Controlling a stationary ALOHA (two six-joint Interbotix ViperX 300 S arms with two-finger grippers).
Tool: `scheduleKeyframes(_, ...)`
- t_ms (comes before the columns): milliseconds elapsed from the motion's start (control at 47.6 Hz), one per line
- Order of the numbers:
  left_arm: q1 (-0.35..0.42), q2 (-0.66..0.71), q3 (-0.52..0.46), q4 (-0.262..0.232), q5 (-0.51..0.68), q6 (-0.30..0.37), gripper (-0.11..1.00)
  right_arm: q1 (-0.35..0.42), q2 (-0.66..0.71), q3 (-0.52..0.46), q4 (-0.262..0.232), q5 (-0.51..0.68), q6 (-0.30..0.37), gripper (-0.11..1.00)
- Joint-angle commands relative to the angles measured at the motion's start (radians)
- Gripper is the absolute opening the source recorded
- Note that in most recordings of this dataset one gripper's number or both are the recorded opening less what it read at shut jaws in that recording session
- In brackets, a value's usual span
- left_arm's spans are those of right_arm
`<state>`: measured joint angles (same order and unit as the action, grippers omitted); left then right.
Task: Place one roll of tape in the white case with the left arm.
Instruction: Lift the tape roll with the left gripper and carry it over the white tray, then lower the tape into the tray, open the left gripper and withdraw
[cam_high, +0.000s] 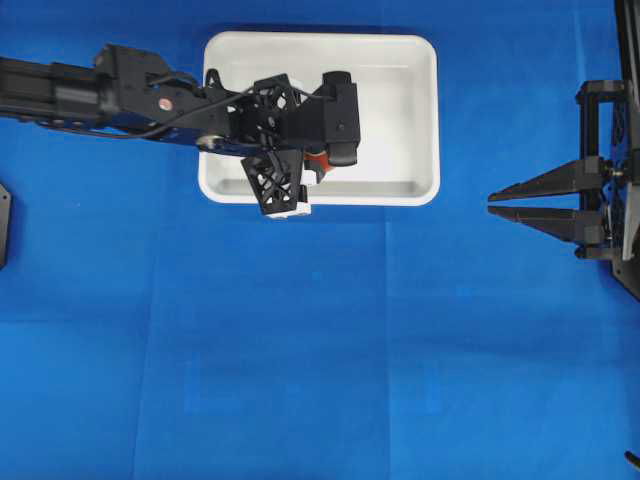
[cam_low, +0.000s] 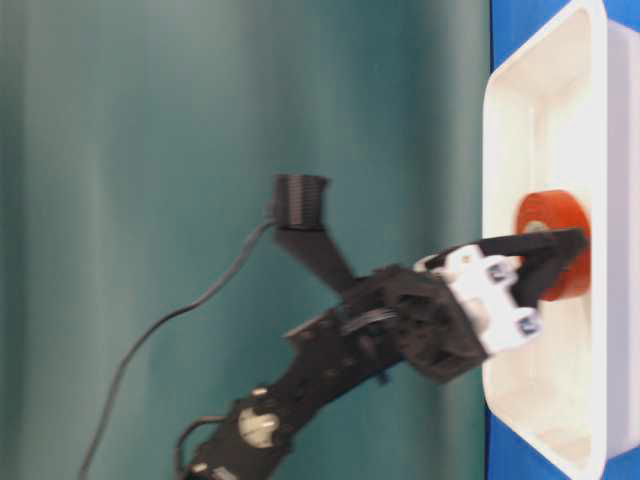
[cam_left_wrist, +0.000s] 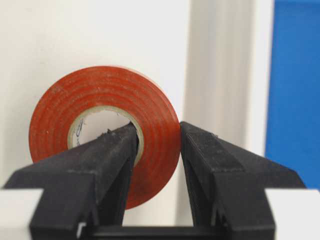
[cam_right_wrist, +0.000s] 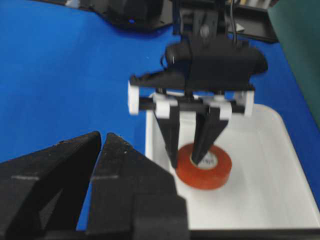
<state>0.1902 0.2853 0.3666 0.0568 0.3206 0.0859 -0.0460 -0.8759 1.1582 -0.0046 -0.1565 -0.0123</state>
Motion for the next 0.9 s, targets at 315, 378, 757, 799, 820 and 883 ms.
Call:
scheduleKeyframes(315,0.014,-0.012,-0.009,-0.003,-0.017,0.005,0.42,-0.002,0.011,-0.011,0.002,-0.005,0.003,-0.10)
scheduleKeyframes(378,0.014,-0.032,-0.008,-0.002,-0.014,0.005,0.62,-0.002,0.012,-0.012,0.000,-0.005,0.002,-0.10)
scheduleKeyframes(757,-0.029,-0.308,0.055,-0.006,0.015,-0.005,0.76,-0.002,0.014,-0.012,0.002,-0.008,0.003,-0.10)
scheduleKeyframes(799,-0.041,-0.345,0.067,-0.006,0.009,-0.005,0.76,-0.002,0.015,-0.012,0.002,-0.008,0.002,-0.10)
scheduleKeyframes(820,-0.049,-0.362,0.077,-0.006,0.008,-0.005,0.76,-0.002,0.014,-0.012,0.002,-0.008,0.003,-0.10)
scheduleKeyframes(883,-0.066,-0.408,0.101,-0.008,-0.003,-0.006,0.76,-0.002,0.015,-0.012,0.002,-0.009,0.002,-0.10)
